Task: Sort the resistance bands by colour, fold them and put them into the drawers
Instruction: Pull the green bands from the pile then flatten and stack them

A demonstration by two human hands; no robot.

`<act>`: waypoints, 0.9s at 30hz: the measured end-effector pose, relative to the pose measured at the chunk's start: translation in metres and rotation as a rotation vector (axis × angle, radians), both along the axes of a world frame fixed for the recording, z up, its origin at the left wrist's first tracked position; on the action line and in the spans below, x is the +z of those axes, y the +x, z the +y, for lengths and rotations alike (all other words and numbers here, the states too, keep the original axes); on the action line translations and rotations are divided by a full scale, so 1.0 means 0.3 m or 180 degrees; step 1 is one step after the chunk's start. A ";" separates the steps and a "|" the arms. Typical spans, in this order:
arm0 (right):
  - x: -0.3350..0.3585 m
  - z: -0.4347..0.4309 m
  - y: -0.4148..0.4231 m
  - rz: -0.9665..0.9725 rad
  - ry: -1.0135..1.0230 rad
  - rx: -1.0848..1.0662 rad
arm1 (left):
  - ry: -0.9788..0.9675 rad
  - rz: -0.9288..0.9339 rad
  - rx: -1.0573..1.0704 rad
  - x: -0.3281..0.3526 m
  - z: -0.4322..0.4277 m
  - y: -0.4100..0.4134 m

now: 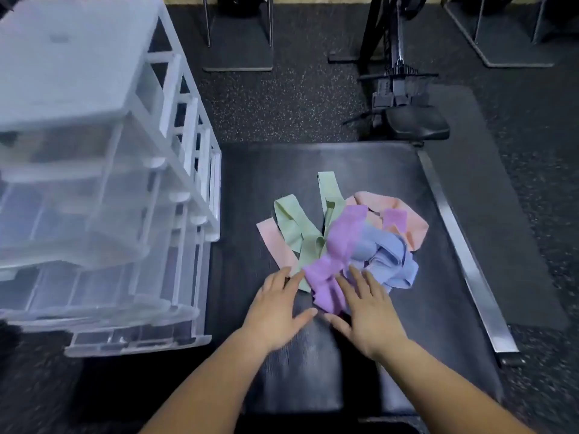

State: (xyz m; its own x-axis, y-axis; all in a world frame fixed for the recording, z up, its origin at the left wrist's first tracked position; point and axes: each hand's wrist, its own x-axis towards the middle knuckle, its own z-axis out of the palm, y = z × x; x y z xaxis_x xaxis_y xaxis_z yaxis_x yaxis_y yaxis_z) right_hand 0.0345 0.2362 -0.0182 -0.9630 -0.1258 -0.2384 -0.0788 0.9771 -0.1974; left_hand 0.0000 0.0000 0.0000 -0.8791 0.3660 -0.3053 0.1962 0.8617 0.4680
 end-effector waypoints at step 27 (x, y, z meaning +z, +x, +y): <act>-0.284 -0.039 0.289 0.1861 -0.0138 -0.0081 | 0.0244 0.2324 0.0826 -0.294 -0.035 0.285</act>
